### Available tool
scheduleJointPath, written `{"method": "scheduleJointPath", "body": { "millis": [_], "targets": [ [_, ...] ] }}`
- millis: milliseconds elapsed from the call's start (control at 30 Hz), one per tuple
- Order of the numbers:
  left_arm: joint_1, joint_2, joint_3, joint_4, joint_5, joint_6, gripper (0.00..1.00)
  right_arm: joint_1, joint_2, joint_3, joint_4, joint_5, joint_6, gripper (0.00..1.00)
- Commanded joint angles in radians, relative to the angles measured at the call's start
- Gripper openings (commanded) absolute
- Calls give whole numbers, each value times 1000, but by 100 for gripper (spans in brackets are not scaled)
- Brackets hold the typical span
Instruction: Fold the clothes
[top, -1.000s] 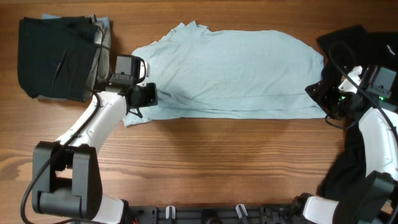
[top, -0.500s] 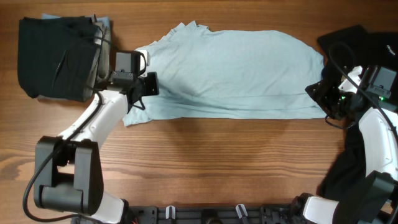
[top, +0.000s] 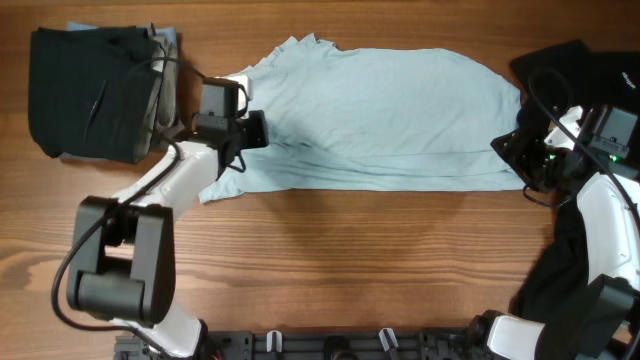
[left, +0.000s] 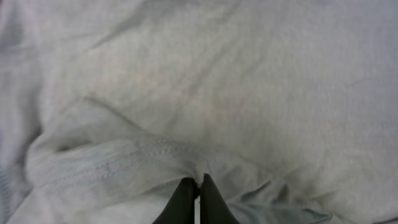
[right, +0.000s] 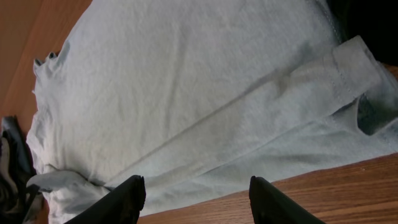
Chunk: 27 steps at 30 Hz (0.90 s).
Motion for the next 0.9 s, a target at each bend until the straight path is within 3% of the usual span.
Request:
{"method": "scheduleJointPath", "body": {
  "millis": [0,167,500,600,667,700,867],
  "targets": [
    [-17,35,13,60,12,-30,4,3,-12,14,2,10,-18,59],
    [-16,39,13,133,-34,-32,5,3,-12,14,3,16,-18,59],
    [-16,39,14,263,-41,-71,15,3,-12,14,3,35,-17,58],
    [-16,39,14,236,-32,-89,27,3,-12,14,2,35,-18,59],
    [-16,33,14,143,-29,-89,49,3,-12,14,-2,35,-18,59],
    [-16,33,14,96,-20,-89,54,3,-12,14,-6,35,-18,59],
    [-17,33,13,-67,39,-81,61,3,-12,14,-8,36,-19,62]
  ]
}}
